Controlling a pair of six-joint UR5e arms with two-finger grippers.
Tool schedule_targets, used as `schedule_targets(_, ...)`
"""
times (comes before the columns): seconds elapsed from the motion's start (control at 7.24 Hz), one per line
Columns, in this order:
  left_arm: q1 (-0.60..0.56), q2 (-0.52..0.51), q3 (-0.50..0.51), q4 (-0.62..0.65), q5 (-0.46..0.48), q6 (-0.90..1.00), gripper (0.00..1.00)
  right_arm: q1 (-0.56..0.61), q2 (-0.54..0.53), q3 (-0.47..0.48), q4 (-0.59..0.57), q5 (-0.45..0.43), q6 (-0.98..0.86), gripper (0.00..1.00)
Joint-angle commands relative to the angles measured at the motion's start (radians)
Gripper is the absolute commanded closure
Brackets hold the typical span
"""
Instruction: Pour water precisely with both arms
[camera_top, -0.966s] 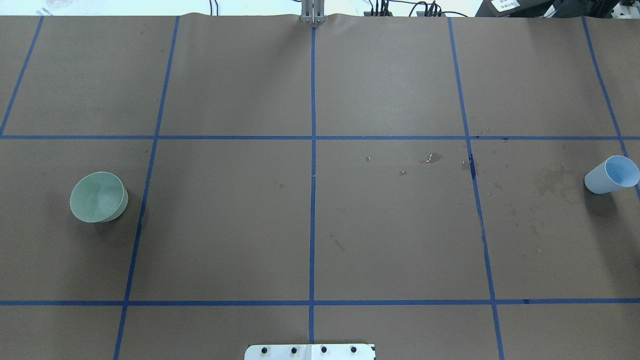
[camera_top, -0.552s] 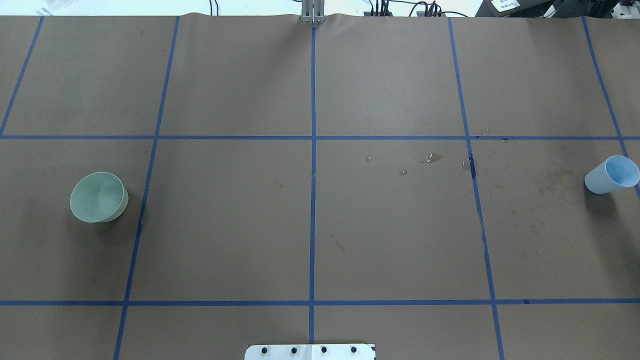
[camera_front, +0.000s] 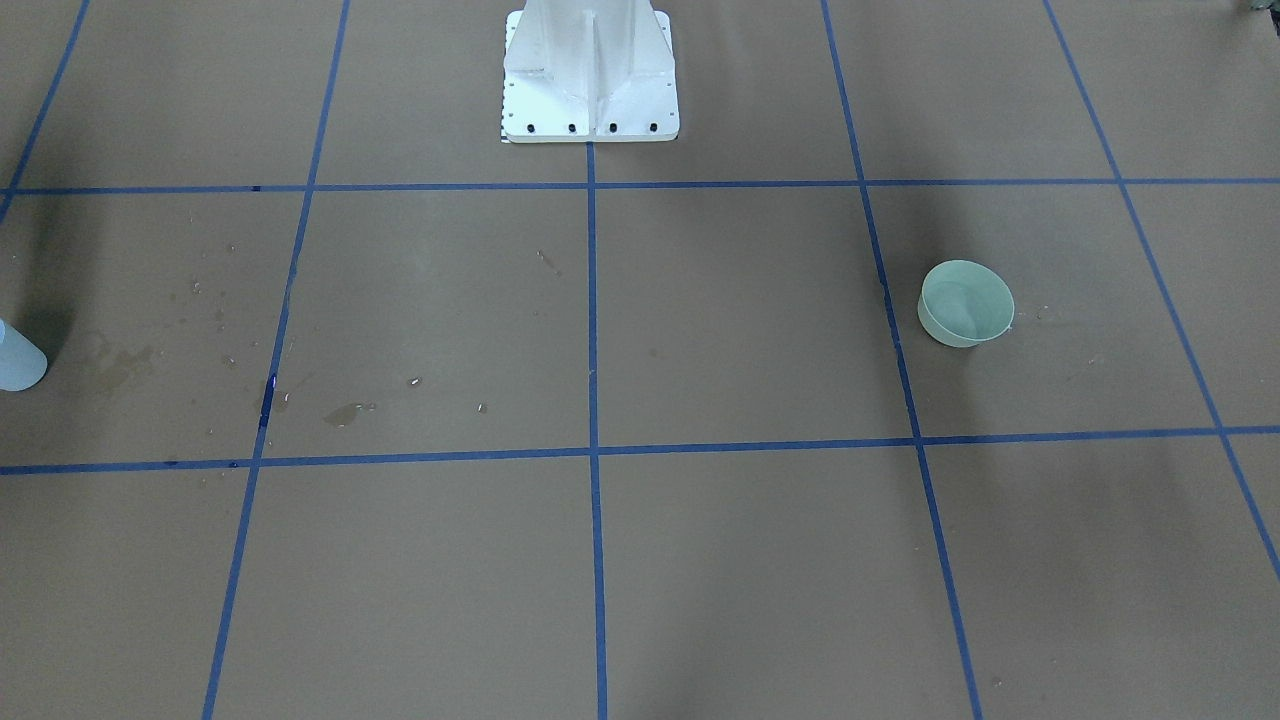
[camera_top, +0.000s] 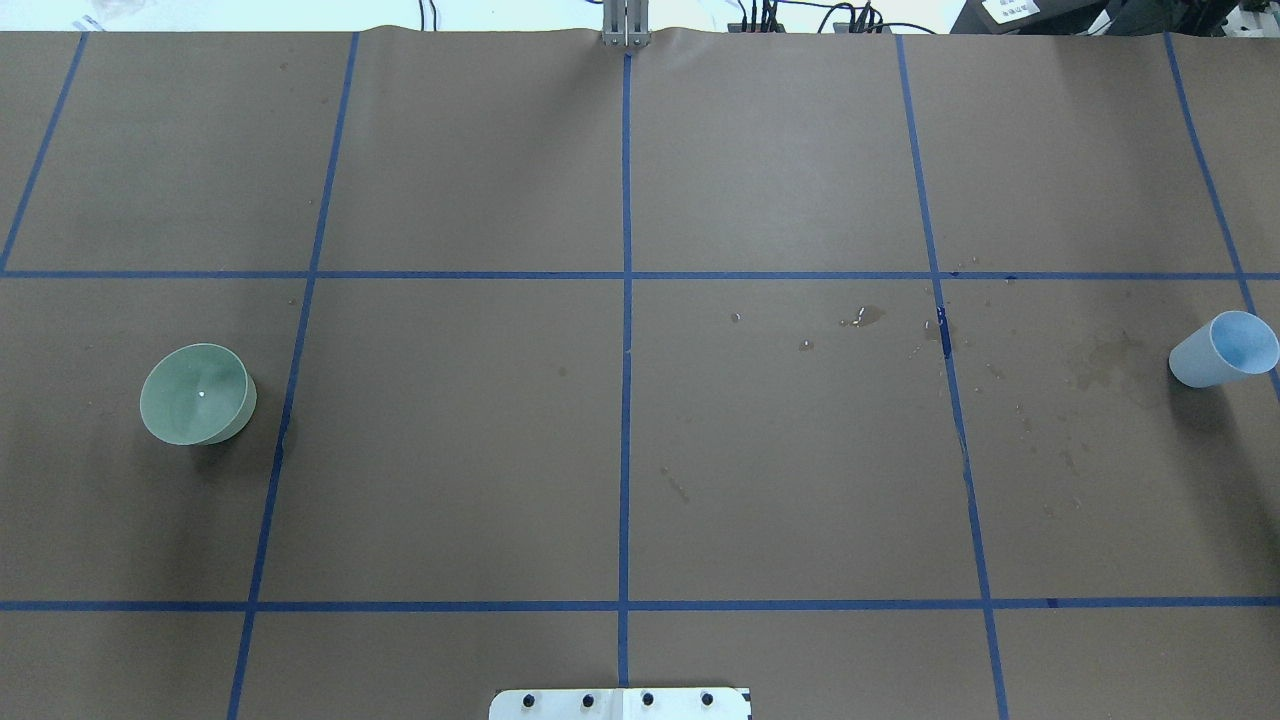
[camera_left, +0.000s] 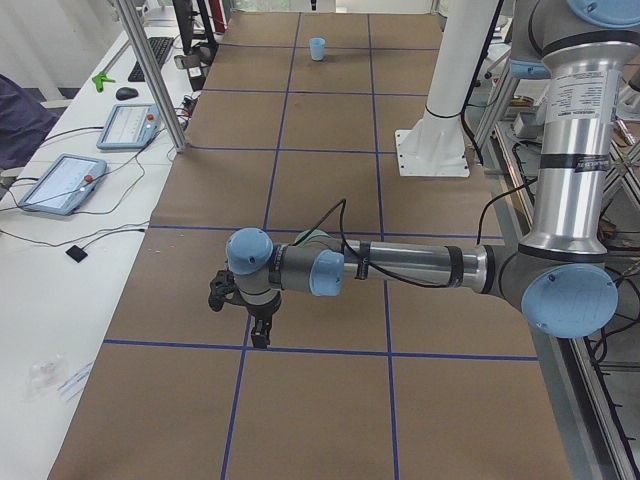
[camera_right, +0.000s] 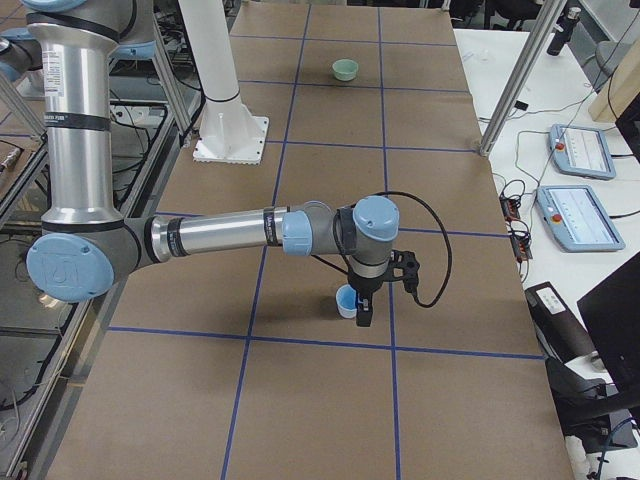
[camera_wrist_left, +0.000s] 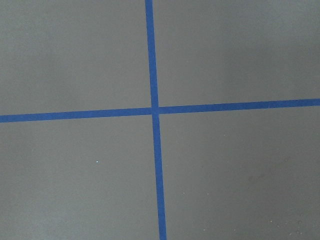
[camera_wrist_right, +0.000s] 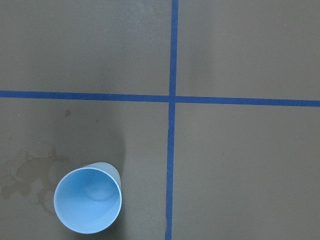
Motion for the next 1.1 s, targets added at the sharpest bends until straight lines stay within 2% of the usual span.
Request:
schedule_targets(0.0,-0.013,0.005,0.003,0.002,0.065,0.043,0.0,-0.001,-0.001,-0.001,-0.001,0.014,-0.003,0.01)
schedule_targets(0.28,-0.012,0.026,0.0,-0.001,0.065,0.043,0.0,0.0,-0.008,-0.006,-0.002,0.054,-0.003,0.01)
schedule_targets(0.97,-0.013,0.028,0.0,-0.001,0.064,0.043,0.0,0.0,-0.013,-0.004,0.0,0.052,0.002,0.01)
